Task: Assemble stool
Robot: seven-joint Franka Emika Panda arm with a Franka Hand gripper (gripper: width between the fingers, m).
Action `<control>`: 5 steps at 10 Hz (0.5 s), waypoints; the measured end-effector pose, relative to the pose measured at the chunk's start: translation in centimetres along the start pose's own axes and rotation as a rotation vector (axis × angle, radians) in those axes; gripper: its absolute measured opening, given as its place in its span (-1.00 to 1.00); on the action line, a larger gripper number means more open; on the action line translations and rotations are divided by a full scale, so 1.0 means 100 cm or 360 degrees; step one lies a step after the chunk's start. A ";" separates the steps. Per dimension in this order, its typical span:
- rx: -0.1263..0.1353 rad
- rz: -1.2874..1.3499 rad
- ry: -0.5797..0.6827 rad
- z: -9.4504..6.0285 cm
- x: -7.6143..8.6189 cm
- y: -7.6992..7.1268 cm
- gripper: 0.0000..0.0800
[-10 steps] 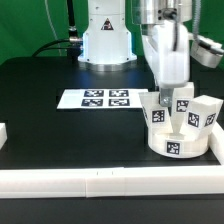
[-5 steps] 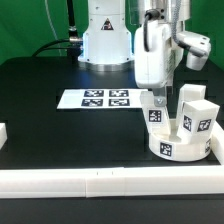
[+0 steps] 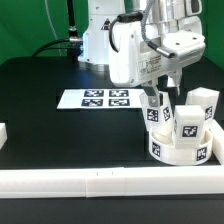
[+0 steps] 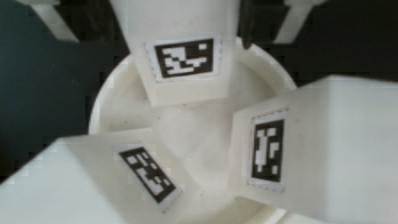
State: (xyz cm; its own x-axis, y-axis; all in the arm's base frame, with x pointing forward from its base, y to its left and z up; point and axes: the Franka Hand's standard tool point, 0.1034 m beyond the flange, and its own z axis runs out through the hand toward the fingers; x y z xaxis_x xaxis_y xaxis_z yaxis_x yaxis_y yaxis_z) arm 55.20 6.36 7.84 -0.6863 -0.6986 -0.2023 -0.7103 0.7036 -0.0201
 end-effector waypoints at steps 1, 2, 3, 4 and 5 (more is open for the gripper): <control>0.0016 0.0055 -0.0023 0.000 0.000 0.001 -0.16; 0.0030 0.0080 -0.0034 0.000 -0.002 0.002 -0.16; 0.0029 0.0104 -0.0042 0.000 -0.003 0.004 -0.16; 0.0028 0.0116 -0.0049 0.000 -0.003 0.005 -0.16; 0.0027 0.0132 -0.0053 0.000 -0.003 0.005 -0.16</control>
Offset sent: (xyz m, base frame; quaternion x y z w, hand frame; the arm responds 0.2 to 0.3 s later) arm -0.0040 0.0022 -0.0007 -0.0016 0.0130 0.2091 0.9778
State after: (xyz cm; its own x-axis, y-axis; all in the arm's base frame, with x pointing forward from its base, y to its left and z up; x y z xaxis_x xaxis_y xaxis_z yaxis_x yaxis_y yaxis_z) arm 55.09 6.91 7.85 -0.7368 -0.6334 -0.2366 -0.6483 0.7611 -0.0186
